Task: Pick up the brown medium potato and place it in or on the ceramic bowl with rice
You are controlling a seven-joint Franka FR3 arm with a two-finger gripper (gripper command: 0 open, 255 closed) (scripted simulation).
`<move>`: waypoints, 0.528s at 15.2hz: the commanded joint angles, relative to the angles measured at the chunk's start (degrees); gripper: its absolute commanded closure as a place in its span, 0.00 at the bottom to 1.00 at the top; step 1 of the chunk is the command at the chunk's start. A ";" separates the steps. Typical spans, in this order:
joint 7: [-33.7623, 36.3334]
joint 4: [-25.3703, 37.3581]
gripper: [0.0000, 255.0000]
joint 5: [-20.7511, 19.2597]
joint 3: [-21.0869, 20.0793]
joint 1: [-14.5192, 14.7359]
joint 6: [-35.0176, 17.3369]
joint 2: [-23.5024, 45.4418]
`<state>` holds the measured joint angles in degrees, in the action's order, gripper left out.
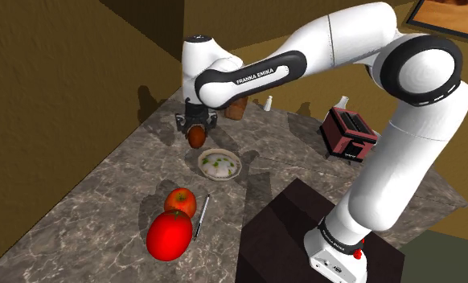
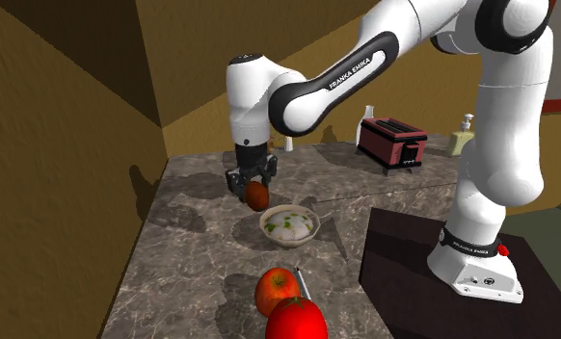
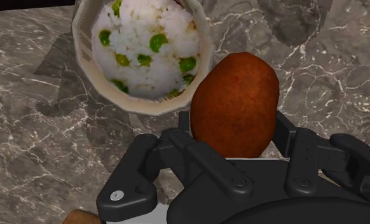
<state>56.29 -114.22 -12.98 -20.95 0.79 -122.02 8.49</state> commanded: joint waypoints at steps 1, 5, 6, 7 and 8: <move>-2.60 -4.99 1.00 1.58 0.58 -1.58 -1.68 -4.04; -7.94 -13.57 1.00 4.44 2.42 -3.78 -4.03 -11.47; -9.99 -16.46 1.00 5.37 3.26 -4.47 -4.68 -14.10; -9.75 -16.85 1.00 5.13 3.33 -4.39 -5.44 -13.69; -9.50 -17.23 1.00 4.88 3.33 -4.39 -6.19 -13.27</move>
<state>46.98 -130.52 -8.13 -17.75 -3.51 -127.46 -4.53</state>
